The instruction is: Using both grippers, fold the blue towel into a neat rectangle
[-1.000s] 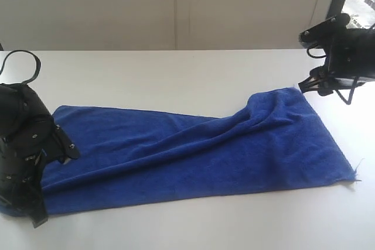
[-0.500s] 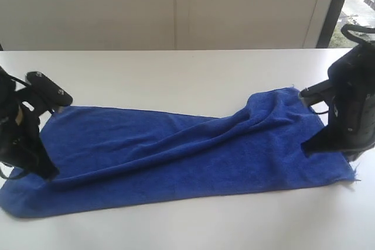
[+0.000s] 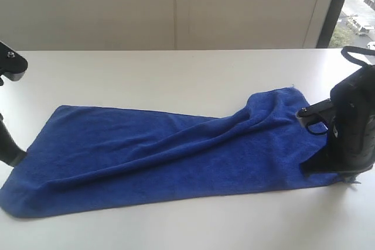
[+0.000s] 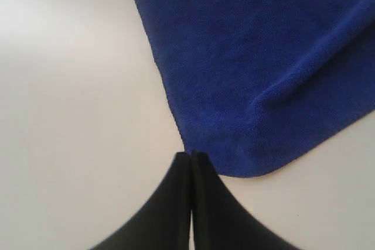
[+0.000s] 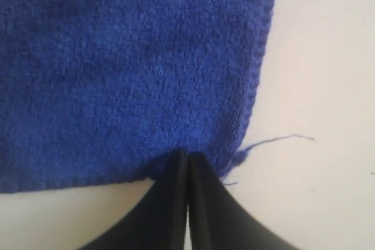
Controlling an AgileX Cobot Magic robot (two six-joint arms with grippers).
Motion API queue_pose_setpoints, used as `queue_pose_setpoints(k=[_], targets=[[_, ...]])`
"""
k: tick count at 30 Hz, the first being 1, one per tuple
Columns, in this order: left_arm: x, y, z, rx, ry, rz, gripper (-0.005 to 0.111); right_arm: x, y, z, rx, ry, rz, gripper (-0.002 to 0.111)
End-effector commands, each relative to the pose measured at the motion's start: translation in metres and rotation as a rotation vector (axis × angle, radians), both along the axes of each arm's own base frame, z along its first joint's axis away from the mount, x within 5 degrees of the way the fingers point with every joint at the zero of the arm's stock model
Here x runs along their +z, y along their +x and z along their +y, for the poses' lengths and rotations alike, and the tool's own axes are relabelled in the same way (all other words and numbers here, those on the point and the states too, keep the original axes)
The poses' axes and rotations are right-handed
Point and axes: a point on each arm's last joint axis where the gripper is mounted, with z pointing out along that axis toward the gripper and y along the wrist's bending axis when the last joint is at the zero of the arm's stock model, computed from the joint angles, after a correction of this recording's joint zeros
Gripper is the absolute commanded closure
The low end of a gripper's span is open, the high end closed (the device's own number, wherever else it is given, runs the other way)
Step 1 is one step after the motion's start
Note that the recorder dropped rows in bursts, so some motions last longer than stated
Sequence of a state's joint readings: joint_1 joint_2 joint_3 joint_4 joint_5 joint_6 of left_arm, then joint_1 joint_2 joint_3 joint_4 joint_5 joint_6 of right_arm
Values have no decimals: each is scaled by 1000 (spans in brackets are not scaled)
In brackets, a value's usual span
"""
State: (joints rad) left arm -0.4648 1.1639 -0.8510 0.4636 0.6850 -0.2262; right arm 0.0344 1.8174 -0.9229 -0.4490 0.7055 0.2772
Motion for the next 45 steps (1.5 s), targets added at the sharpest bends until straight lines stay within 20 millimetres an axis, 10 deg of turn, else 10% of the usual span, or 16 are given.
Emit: queue_pose_setpoints(k=[1, 7, 14, 21, 45], targets=[[-5, -3, 0, -19, -19, -23, 107, 2, -7, -4, -5, -33, 55, 108], [-3, -2, -1, -26, -42, -49, 107, 5, -19, -9, -40, -93, 180, 108], [-3, -3, -3, -21, -66, -42, 107, 28, -3, 0, -9, 14, -101, 108], [-1, 0, -5, -36, -88, -76, 107, 8, 6, 3, 2, 42, -110, 108], [-1, 0, -6, -38, -93, -80, 107, -8, -26, -14, -62, -166, 322, 108]])
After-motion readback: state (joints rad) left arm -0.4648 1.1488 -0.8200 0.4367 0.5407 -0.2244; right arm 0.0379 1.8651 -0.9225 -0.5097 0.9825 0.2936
